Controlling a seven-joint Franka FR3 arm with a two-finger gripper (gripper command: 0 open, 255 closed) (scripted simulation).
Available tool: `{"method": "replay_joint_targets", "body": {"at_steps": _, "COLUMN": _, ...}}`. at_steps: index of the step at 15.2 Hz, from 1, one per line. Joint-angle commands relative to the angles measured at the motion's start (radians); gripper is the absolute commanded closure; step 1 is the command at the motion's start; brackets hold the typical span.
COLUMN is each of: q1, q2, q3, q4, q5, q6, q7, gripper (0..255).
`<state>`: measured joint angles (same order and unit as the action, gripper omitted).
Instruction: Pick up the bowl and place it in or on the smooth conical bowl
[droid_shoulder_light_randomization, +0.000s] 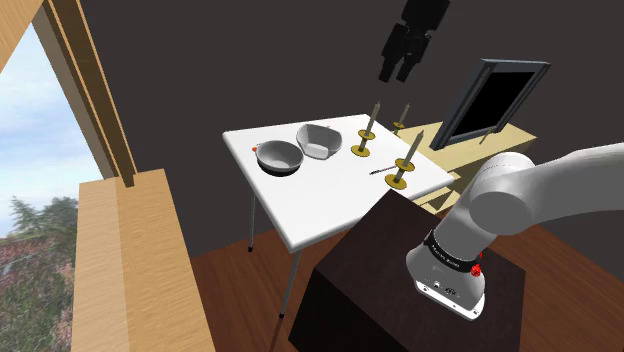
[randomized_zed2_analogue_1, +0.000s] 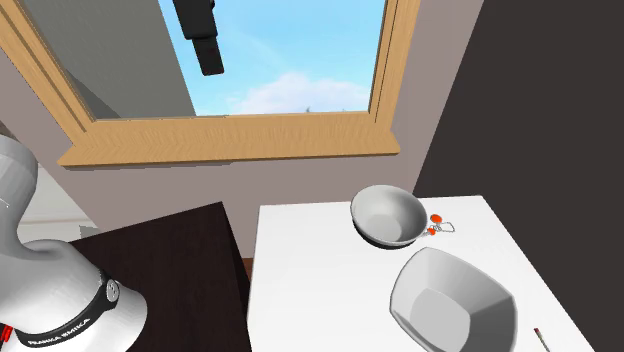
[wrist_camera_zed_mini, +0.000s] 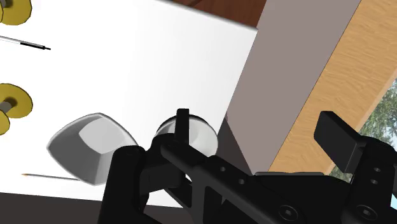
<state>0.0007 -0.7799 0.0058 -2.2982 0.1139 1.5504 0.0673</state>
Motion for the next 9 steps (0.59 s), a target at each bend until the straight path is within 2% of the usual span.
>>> {"method": "replay_joint_targets", "body": {"at_steps": 1, "q1": 0.0, "q2": 0.0, "q3": 0.0, "q4": 0.0, "q5": 0.0, "q6": 0.0, "q7": 0.0, "gripper": 0}}
{"method": "replay_joint_targets", "body": {"at_steps": 9, "q1": -0.028, "q2": 0.144, "q3": -0.026, "q4": -0.131, "q5": 0.02, "q6": 0.291, "q7": -0.006, "gripper": 0}}
